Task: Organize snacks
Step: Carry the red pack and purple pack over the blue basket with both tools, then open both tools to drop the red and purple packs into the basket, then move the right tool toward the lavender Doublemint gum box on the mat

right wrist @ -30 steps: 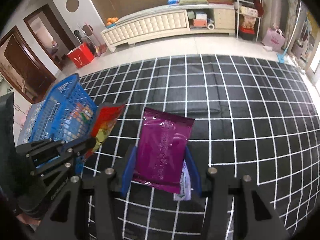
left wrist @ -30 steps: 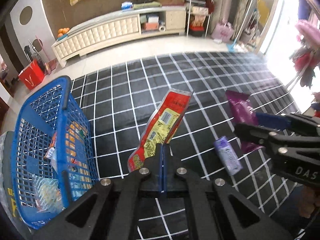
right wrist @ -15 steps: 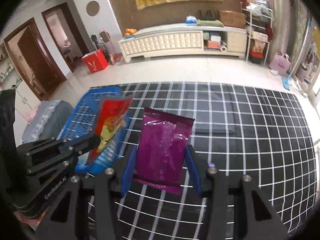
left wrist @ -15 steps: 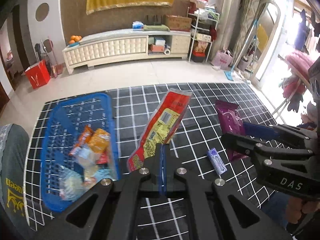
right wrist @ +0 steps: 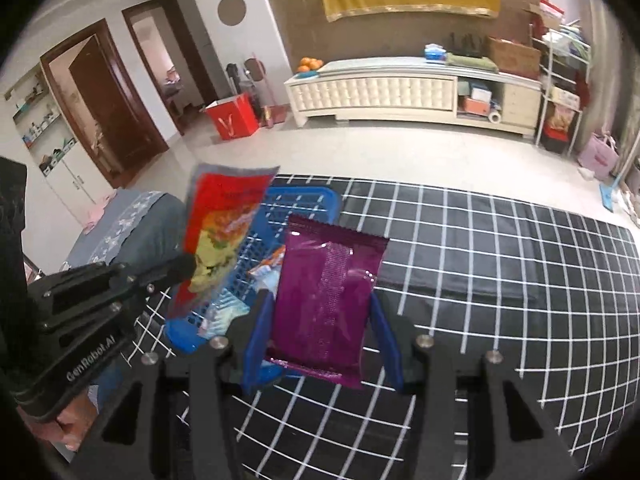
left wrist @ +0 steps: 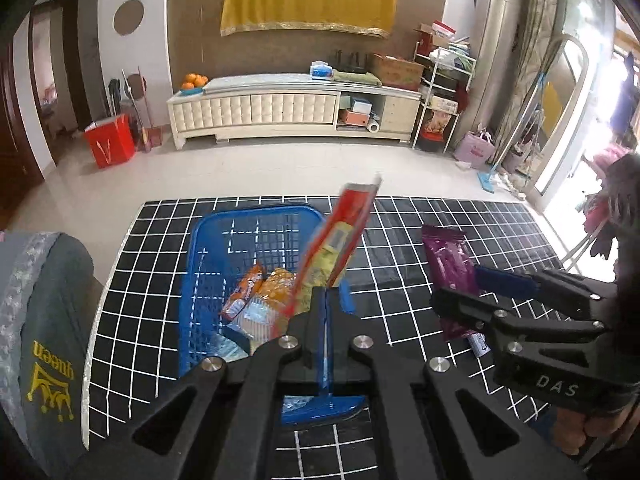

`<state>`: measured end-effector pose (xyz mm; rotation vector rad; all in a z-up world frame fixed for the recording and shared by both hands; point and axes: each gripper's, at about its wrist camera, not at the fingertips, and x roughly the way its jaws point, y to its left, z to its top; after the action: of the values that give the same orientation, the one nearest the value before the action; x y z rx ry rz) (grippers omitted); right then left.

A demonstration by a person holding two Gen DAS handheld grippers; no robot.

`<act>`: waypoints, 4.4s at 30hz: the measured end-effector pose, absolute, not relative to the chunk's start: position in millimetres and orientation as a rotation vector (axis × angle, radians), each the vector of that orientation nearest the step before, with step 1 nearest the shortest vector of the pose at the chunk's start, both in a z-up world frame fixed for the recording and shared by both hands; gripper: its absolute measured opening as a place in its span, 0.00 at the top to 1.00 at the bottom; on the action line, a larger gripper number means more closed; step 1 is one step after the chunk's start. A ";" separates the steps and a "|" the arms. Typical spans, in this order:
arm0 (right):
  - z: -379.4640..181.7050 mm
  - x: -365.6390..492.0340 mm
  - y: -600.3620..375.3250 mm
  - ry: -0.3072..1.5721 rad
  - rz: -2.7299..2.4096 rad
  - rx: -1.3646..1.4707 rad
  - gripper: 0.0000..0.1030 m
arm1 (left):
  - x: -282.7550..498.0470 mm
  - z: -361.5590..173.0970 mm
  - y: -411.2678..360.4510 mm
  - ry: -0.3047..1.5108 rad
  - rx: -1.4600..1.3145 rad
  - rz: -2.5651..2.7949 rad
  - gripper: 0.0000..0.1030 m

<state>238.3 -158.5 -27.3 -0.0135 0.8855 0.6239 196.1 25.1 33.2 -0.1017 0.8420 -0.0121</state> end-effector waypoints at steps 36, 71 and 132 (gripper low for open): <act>-50.4 269.6 -106.7 0.962 0.645 -0.052 0.48 | 246.0 -24.2 93.8 0.974 -0.185 0.124 0.56; -113.1 258.3 2.8 1.125 0.683 -0.255 0.48 | 192.3 -64.2 181.9 1.030 -0.251 0.170 0.40; -88.3 158.1 -295.2 0.817 0.305 -0.042 0.00 | 125.7 -39.6 -76.0 0.758 -0.031 0.015 0.00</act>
<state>158.1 -295.2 -88.3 -0.0417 0.8171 0.3049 125.7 -76.0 -39.6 -0.0310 0.7581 0.0155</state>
